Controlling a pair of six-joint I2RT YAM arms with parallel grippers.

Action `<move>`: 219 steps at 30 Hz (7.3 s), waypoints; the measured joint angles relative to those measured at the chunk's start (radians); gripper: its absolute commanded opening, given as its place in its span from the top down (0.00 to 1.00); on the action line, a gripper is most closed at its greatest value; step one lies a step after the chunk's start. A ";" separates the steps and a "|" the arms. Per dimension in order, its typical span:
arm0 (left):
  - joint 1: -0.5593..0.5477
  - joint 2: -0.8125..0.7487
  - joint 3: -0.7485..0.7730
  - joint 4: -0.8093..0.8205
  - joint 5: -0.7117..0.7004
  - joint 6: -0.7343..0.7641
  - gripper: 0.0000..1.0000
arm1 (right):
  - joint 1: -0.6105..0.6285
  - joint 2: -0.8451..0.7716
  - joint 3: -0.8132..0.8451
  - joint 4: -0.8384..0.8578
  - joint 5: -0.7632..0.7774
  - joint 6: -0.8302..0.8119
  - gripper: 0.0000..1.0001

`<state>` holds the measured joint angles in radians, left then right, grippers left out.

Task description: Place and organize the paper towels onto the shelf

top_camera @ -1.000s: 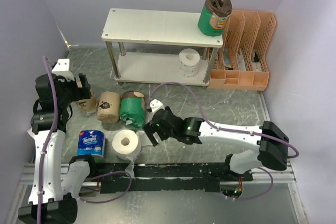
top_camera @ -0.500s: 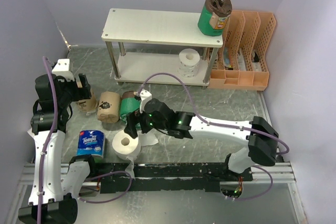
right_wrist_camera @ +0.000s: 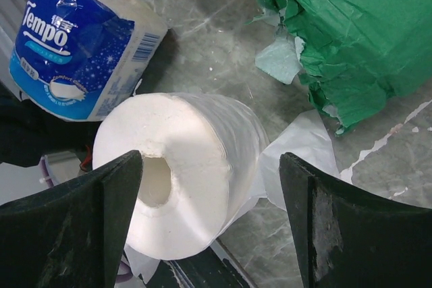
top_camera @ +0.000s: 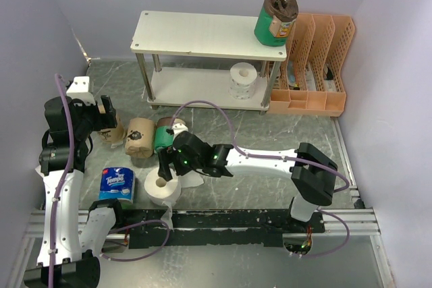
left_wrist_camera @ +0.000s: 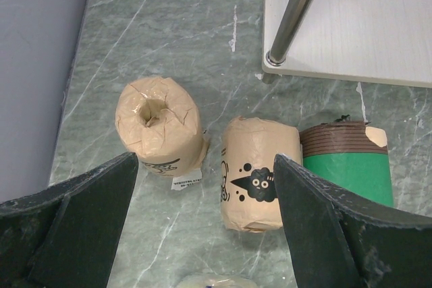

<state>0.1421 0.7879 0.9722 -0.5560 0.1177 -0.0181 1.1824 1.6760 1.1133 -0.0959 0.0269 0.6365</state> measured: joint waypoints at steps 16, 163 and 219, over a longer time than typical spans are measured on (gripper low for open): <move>0.000 -0.012 -0.007 0.005 0.000 0.007 0.07 | -0.001 0.061 0.054 -0.069 -0.017 -0.003 0.28; -0.002 0.007 -0.014 0.006 0.022 0.010 0.06 | -0.027 -0.186 -0.044 0.007 0.447 -0.285 0.02; 0.008 -0.022 -0.019 0.006 0.031 0.010 0.06 | -0.081 0.335 0.529 -0.402 0.303 -0.685 1.00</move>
<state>0.1497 0.7658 0.9535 -0.5503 0.1486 -0.0078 1.1015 2.0109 1.6428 -0.4976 0.3294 -0.0483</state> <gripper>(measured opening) 0.936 0.046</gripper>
